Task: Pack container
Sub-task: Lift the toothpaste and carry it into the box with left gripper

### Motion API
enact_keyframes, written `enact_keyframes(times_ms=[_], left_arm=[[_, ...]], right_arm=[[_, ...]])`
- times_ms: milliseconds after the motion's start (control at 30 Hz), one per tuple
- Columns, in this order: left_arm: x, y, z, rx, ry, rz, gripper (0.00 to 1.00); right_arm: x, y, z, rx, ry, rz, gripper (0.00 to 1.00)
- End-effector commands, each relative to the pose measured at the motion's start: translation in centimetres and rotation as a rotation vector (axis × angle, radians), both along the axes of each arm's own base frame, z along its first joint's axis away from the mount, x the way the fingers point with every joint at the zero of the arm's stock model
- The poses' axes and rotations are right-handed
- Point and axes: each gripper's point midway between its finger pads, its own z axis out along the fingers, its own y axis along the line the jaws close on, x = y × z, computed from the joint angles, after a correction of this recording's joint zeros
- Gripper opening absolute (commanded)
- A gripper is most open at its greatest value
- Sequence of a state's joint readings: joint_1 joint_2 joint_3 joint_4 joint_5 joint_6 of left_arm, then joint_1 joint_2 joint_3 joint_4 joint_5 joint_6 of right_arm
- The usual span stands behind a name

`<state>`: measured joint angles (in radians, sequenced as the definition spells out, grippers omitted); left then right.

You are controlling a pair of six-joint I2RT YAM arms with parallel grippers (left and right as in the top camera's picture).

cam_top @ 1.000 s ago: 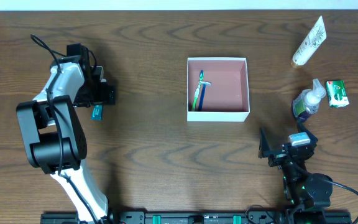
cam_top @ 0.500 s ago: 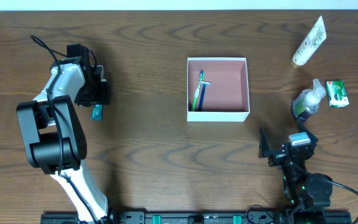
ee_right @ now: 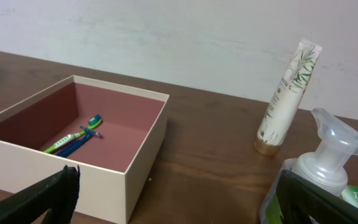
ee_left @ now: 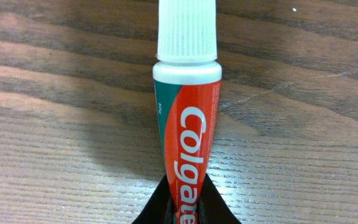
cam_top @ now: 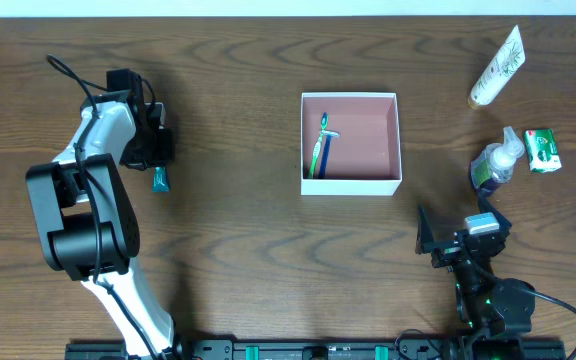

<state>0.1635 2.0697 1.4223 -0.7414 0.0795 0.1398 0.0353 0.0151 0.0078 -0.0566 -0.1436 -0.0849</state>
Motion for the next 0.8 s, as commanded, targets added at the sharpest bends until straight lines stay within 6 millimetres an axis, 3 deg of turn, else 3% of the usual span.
enact_keyframes(times_ms=[0, 167, 300, 500, 633, 767], left_arm=[[1.1, -0.5, 2.3, -0.028, -0.058, 0.033, 0.09], [2.7, -5.2, 8.1, -0.174, -0.211, -0.045, 0.09], [3.2, -9.7, 14.2, -0.200, -0.365, -0.107, 0.09], [0.5, -19.6, 22.9, -0.254, -0.574, -0.287, 0.10], [-1.5, -24.7, 24.4, -0.283, -0.605, -0.287, 0.11], [-2.6, -28.4, 23.3, -0.274, -0.587, -0.306, 0.10]], right_arm=[[-0.1, 0.4, -0.2, -0.005, 0.003, 0.018, 0.99], [-0.1, 0.4, -0.2, -0.005, 0.003, 0.018, 0.99], [-0.1, 0.4, -0.2, -0.005, 0.003, 0.018, 0.99], [-0.1, 0.4, -0.2, -0.005, 0.003, 0.018, 0.99], [-0.1, 0.4, -0.2, -0.005, 0.003, 0.018, 0.99], [-0.1, 0.4, -0.2, -0.005, 0.003, 0.018, 0.99]])
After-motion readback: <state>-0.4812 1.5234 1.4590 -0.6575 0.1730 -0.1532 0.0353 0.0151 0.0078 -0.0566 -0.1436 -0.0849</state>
